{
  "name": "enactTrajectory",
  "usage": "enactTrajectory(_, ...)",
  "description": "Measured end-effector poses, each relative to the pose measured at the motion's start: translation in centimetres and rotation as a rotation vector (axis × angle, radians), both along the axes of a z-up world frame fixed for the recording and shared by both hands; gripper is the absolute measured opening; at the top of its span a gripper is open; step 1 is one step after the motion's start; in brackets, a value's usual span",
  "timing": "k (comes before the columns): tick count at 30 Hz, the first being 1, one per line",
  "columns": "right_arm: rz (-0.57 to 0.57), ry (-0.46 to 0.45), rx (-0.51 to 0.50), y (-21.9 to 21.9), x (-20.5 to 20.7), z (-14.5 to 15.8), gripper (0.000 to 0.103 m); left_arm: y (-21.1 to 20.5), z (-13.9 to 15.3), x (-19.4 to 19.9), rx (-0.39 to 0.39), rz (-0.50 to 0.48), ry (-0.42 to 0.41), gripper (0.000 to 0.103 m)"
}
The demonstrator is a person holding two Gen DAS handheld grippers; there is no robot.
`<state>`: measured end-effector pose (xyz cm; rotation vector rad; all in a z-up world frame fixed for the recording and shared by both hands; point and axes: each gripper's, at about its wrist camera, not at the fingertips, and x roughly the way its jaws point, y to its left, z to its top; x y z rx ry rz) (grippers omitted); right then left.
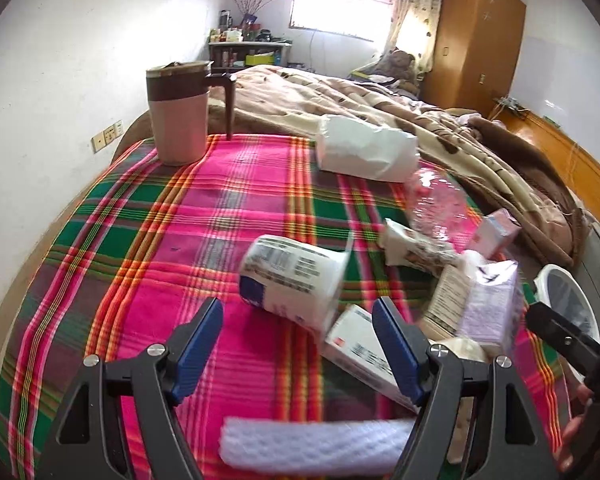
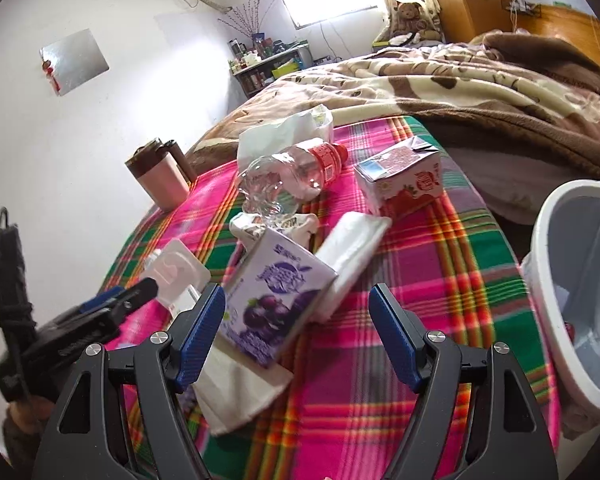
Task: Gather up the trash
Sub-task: 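Grasp the white yogurt cup with the left tool while the right tool grasps the purple carton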
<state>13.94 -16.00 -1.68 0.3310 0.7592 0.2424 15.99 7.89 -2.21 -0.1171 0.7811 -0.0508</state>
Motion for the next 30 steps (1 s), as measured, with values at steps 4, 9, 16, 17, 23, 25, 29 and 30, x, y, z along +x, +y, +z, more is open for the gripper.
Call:
enactTrajectory(4,0.0,0.012,-0.011,0.7,0.7,-0.2,0.076,0.5,-0.4,1.1,-0.002,0.006,0.017,0.078)
enactTrajectory(9,0.008,0.037,-0.006,1.4,1.4,-0.5,0.076,0.8,-1.1,2.4,-0.004,-0.003,0.052,0.079)
enactTrajectory(16,0.033,0.04,-0.007,2.0,1.9,-0.4,0.076,0.9,-1.6,4.0,-0.02,-0.017,0.069,0.08)
enactTrajectory(17,0.037,0.039,-0.011,2.2,2.0,-0.3,0.076,0.9,-1.7,4.2,-0.022,-0.023,0.068,0.08)
enactTrajectory(23,0.044,0.095,-0.063,3.1,2.7,-1.1,0.076,1.2,-2.3,4.7,-0.066,-0.031,0.085,0.079)
enactTrajectory(25,0.043,0.104,-0.044,3.0,2.9,-1.4,0.076,1.3,-2.3,4.7,-0.089,-0.032,0.086,0.073)
enactTrajectory(29,0.036,0.075,-0.023,2.5,2.5,-1.1,0.076,1.3,-2.1,4.5,-0.092,-0.035,0.076,0.067)
enactTrajectory(30,0.032,0.069,-0.032,2.6,2.4,-1.0,0.076,1.3,-2.1,4.5,-0.097,-0.037,0.077,0.066)
